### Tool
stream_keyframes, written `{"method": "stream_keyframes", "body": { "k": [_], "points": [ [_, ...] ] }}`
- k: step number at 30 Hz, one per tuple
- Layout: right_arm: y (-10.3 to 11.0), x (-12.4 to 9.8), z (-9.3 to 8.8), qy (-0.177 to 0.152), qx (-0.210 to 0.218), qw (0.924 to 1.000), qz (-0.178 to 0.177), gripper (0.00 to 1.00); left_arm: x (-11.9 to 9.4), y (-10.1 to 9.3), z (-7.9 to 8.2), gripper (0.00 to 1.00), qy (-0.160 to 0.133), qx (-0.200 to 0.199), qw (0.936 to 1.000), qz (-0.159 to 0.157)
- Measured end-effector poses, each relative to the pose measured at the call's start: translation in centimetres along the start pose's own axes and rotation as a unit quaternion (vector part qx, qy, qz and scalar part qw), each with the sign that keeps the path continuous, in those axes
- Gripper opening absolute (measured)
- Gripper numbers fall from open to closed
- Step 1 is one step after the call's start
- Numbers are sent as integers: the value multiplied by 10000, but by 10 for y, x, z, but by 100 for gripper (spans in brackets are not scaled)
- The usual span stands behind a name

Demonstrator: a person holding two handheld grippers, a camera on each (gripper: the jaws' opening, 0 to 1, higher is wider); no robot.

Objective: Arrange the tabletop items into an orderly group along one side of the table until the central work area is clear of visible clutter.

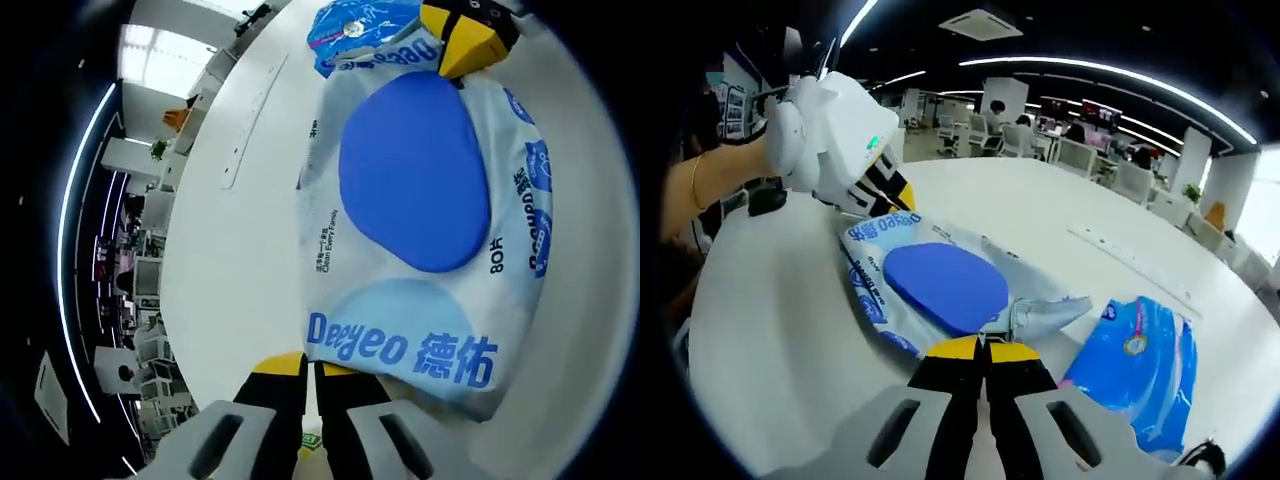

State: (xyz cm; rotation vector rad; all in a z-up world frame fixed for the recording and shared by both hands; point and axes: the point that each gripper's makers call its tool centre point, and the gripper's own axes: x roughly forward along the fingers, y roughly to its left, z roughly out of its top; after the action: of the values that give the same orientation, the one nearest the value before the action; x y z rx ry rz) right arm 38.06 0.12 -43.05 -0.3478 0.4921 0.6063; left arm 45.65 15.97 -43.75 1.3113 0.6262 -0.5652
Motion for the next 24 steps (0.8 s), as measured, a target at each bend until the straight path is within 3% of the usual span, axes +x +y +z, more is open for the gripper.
{"method": "stream_keyframes", "body": {
  "k": [4, 8, 14, 19, 24],
  "points": [
    [3, 0, 0, 27, -338, 9993, -145, 0, 1, -8, -5, 2, 285, 179, 9994, -71],
    [5, -1, 1, 61, -419, 9989, -212, 0, 0, -9, -7, 1, 472, 447, 9979, -12],
    [11, -1, 2, 130, -814, 9961, -304, 0, -1, -9, -11, 1, 570, 419, 9975, -52],
    [12, 0, 3, 265, -763, 9963, -299, 0, 0, -8, -13, 1, 610, 478, 9970, -24],
    [11, 2, 2, 740, -406, 9960, -299, 0, 1, -6, -14, 1, 730, 577, 9957, 20]
  ]
}}
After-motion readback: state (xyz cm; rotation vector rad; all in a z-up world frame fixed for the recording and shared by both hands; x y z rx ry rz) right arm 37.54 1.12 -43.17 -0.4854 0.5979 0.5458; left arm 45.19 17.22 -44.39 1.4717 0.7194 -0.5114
